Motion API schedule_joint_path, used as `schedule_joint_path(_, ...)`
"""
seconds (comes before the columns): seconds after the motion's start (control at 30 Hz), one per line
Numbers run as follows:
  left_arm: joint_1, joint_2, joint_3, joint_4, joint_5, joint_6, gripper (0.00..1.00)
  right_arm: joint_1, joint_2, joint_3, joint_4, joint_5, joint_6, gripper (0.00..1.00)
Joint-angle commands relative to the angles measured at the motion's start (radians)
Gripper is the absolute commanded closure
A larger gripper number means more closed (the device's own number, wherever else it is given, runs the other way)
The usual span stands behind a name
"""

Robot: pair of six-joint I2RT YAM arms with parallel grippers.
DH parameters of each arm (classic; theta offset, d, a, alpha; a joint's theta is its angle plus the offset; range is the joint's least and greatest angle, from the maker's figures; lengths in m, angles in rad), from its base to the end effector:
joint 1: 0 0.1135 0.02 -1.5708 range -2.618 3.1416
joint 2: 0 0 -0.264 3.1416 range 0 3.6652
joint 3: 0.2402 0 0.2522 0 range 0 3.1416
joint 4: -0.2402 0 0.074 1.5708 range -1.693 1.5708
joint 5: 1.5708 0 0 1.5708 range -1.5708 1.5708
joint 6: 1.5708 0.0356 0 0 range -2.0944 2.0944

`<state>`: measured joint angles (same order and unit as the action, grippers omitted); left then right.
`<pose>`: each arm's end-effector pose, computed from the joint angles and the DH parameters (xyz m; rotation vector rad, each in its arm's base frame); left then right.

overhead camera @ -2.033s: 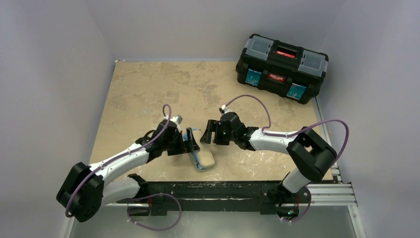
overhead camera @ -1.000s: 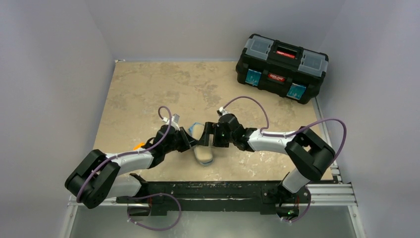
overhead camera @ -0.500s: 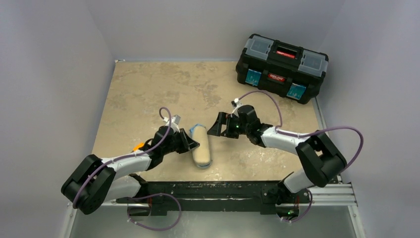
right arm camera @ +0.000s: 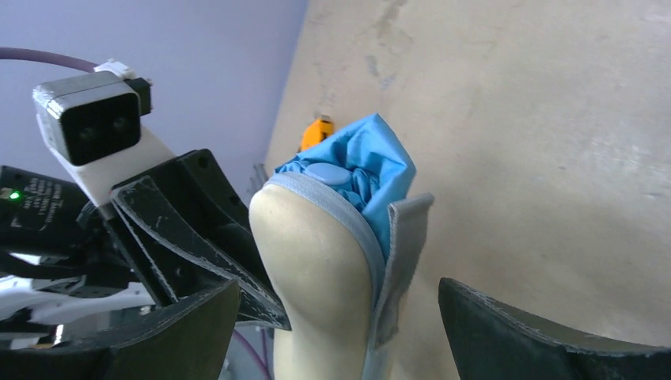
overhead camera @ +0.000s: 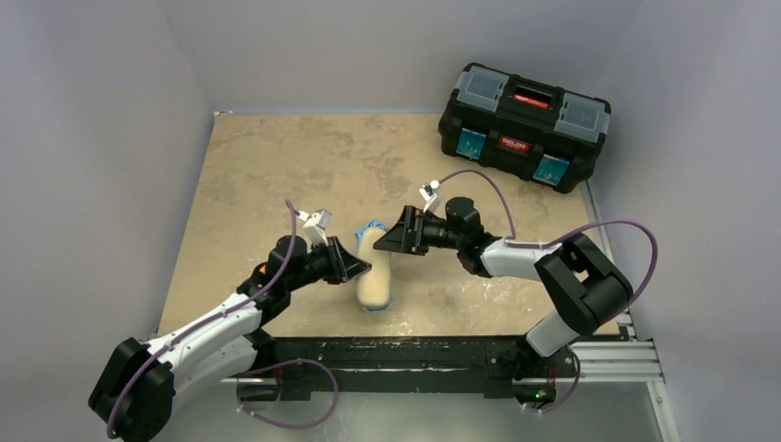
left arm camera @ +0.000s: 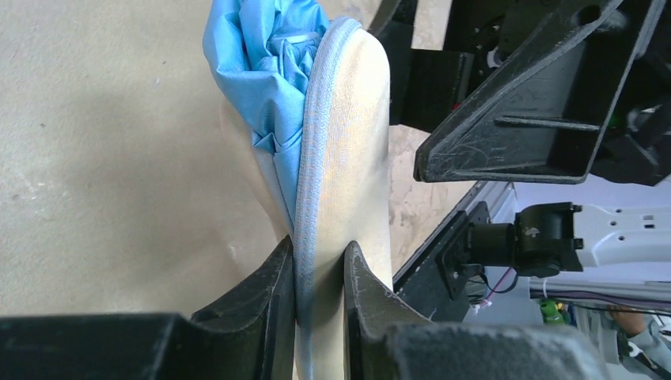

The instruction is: Put away the umbrella

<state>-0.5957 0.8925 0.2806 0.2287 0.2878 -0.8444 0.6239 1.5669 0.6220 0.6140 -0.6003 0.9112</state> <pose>0.1513 -0.1148 0.1870 -0.0576 2.1466 -1.1842 0.2389 0.1968 0.1805 -0.1613 2.1821 1.5349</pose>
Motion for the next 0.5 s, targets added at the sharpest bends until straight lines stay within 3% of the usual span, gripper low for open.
schedule_joint_path(0.0, 0.005, -0.039, 0.100, 0.022, 0.062, 0.019, 1.00, 0.005, 0.040, -0.011, 0.256, -0.096, 0.110, 0.01)
schedule_joint_path(0.2, 0.004, -0.044, 0.127, 0.042, 0.078, -0.005, 1.00, 0.036, 0.075, 0.022, 0.337, -0.125, 0.161, 0.04)
schedule_joint_path(0.4, 0.004, -0.047, 0.153, 0.020, 0.093, 0.003, 1.00, 0.049, 0.068, 0.018, 0.403, -0.109, 0.211, 0.33)
schedule_joint_path(0.47, 0.004, -0.057, 0.154, 0.015, 0.104, 0.004, 0.88, 0.049, 0.063, 0.019, 0.422, -0.098, 0.229, 0.38)
